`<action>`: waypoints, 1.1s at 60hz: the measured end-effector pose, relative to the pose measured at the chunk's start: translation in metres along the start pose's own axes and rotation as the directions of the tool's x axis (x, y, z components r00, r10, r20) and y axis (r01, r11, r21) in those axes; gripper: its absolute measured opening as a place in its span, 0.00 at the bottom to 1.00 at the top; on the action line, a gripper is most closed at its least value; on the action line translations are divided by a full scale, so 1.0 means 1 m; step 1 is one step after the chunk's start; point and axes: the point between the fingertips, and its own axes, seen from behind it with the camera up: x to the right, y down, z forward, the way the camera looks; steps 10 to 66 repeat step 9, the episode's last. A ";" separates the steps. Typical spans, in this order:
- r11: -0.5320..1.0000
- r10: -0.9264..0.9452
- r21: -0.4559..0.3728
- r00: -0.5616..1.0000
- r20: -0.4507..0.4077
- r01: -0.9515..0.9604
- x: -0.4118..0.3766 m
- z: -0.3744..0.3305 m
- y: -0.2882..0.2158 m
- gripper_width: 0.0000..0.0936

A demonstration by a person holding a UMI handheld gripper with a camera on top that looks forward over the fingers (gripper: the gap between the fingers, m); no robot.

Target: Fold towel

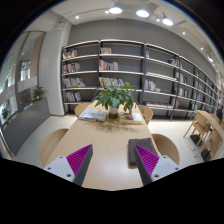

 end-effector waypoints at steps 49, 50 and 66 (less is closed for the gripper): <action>1.000 -0.006 0.006 1.000 -0.002 0.006 -0.013 -0.009 0.002 0.88; 1.000 -0.006 0.006 1.000 -0.002 0.006 -0.013 -0.009 0.002 0.88; 1.000 -0.006 0.006 1.000 -0.002 0.006 -0.013 -0.009 0.002 0.88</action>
